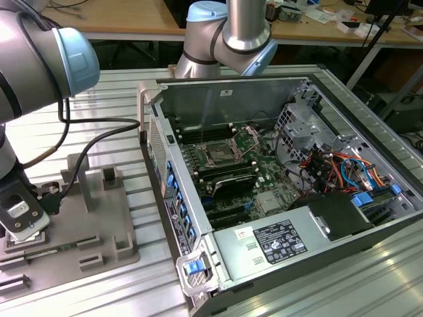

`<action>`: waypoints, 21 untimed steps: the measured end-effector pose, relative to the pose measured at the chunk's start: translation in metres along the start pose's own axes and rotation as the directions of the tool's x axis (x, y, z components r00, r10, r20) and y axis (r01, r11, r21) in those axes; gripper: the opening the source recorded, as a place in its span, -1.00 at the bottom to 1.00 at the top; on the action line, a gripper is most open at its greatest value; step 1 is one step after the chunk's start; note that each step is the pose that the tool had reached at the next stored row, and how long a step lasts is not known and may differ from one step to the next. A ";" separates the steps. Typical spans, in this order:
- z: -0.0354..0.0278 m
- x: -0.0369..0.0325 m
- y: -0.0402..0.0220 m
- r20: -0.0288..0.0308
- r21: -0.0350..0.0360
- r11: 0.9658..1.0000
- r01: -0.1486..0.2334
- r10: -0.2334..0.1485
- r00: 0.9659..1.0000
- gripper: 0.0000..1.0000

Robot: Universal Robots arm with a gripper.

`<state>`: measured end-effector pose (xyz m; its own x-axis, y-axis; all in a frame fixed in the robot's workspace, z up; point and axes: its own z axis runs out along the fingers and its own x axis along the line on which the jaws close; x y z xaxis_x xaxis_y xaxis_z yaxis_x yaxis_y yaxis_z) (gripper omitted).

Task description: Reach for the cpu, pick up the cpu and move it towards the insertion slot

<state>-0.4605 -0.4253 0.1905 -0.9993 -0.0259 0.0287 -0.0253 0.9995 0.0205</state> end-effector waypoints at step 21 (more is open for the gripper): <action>-0.0009 -0.0001 -0.0009 0.000 0.000 1.000 -0.001 0.001 1.000 0.09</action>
<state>-0.4603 -0.4262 0.1915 -0.9993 -0.0244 0.0284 -0.0238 0.9995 0.0206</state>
